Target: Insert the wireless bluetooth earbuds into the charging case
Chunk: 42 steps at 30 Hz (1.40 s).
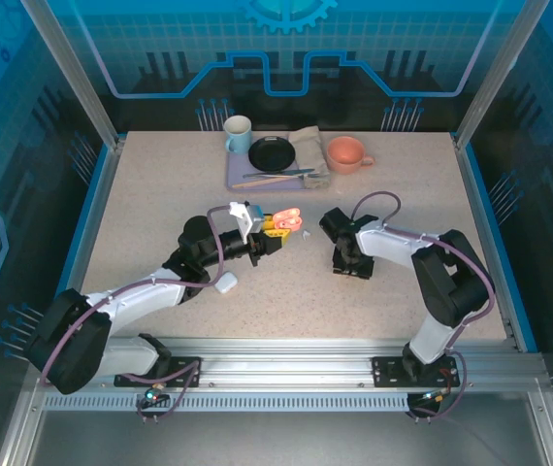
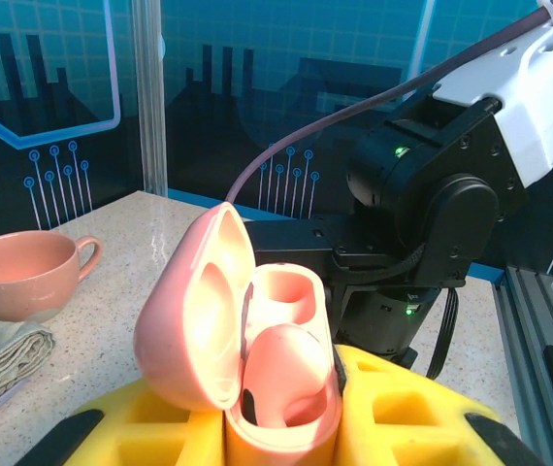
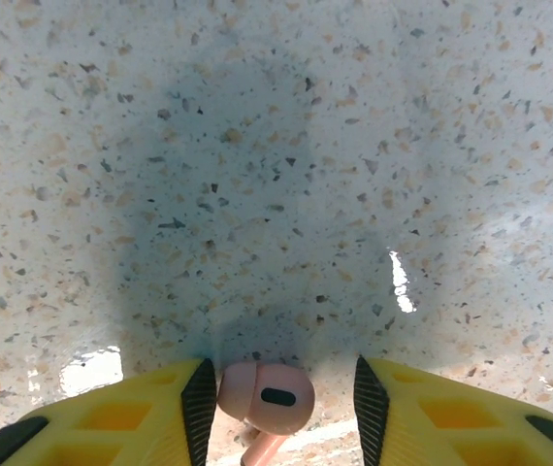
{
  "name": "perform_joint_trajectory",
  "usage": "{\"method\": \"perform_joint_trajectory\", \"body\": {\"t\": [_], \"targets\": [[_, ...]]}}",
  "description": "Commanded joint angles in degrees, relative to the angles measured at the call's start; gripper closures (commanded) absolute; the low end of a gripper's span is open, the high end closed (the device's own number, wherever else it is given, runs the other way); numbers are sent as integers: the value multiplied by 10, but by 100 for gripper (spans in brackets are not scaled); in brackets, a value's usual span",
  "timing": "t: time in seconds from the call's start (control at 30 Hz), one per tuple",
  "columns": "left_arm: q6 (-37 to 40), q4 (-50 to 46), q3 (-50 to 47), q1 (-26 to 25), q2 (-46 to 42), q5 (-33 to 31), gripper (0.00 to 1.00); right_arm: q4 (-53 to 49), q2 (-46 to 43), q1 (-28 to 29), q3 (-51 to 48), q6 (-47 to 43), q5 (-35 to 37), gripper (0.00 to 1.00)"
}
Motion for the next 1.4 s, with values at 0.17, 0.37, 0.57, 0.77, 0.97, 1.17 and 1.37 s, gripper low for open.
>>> {"method": "perform_joint_trajectory", "body": {"t": [0.17, 0.37, 0.57, 0.77, 0.97, 1.17, 1.37], "targets": [[7, 12, 3, 4, 0, 0, 100, 2, 4, -13, -16, 6, -11, 60], [7, 9, 6, 3, 1, 1, 100, 3, 5, -17, -14, 7, -12, 64], [6, 9, 8, 4, 4, 4, 100, 5, -5, -18, -19, 6, -13, 70], [5, 7, 5, 4, 3, 7, 100, 3, -28, -19, -25, 0, -6, 74], [3, 6, 6, 4, 2, 6, 100, 6, -53, -20, -27, -7, -2, 76], [4, 2, 3, 4, 1, 4, 100, 9, -122, -19, -24, -18, -6, 76], [-1, -3, 3, 3, 6, 7, 100, 29, -218, -17, 1, -58, -25, 76]]}}
